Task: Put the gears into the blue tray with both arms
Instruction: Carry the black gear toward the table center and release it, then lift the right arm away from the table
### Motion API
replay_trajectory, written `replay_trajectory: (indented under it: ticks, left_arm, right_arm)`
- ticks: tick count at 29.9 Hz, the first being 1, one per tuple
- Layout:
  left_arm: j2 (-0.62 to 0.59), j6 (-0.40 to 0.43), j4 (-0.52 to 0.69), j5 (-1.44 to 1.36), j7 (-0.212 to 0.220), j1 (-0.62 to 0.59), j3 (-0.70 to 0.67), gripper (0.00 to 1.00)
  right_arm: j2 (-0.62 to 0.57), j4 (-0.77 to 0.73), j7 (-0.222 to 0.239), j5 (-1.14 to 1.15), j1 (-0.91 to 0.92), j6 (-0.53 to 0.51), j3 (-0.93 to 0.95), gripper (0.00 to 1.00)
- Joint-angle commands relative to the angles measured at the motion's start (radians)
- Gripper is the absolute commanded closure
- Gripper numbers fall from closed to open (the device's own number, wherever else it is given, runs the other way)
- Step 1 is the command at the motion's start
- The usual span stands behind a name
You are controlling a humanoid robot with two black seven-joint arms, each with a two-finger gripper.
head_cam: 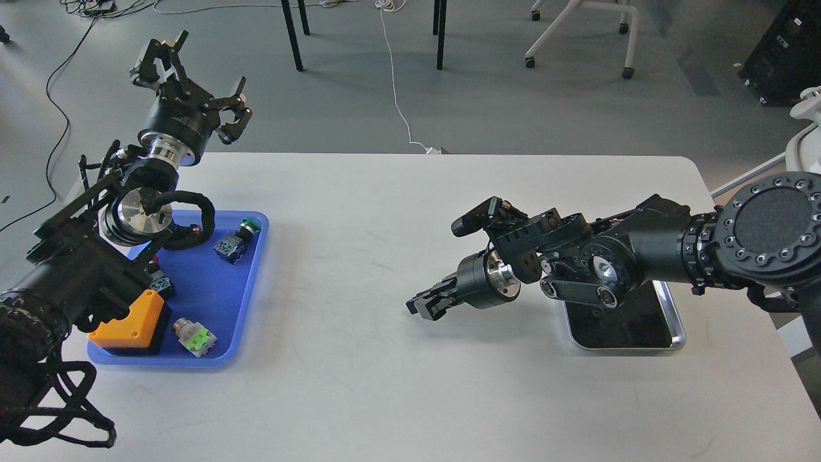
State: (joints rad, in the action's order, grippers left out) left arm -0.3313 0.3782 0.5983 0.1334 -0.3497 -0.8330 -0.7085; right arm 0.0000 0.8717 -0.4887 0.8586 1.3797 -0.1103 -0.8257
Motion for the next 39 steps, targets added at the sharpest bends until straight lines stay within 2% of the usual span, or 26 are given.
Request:
replay_trajectory:
  ticks: [1,9,17,19,21,24,27,33,36,39]
  left_arm:
    - [0.000,0.001,0.000,0.000,0.000,0.000,0.000,0.02]
    - [0.000,0.002,0.000,0.000,-0.002,0.000,0.001,0.02]
    - [-0.002,0.004,0.000,0.000,0.000,0.000,0.001,0.02]
    - [-0.002,0.004,0.002,0.000,0.000,0.000,0.001,0.02]
    - [-0.003,0.004,0.002,0.000,0.000,0.000,0.001,0.02]
    - [-0.020,0.004,0.008,-0.001,0.002,0.000,0.001,0.02]
    - [-0.023,0.004,0.009,-0.001,0.003,-0.003,0.003,0.02]
    - [-0.052,0.004,0.011,-0.002,0.041,-0.015,0.030,0.02]
    - [-0.064,0.004,0.034,-0.005,0.101,-0.038,0.035,0.02]
    - [-0.077,0.001,0.083,-0.009,0.113,-0.046,0.037,0.02]
  right_arm:
    - [0.000,-0.023,0.000,-0.001,-0.013,0.000,0.000,0.79]
    - [0.000,-0.026,0.000,-0.001,-0.021,0.000,-0.001,0.69]
    - [0.000,-0.026,0.000,-0.001,-0.021,0.001,0.000,0.51]
    - [0.000,-0.026,0.000,-0.003,-0.013,0.003,0.008,0.44]
    - [0.000,-0.028,0.000,-0.010,-0.007,0.003,0.045,0.32]
    - [0.000,-0.031,0.000,-0.012,-0.001,0.001,0.205,0.05]
    - [-0.020,-0.034,0.000,-0.015,-0.004,-0.009,0.357,0.02]
    - [-0.205,-0.020,0.000,-0.026,-0.016,-0.014,0.604,0.02]
    - [-0.317,-0.010,0.000,-0.026,-0.060,-0.026,0.742,0.02]
    - [-0.403,-0.010,0.000,-0.027,-0.132,-0.041,0.885,0.02]
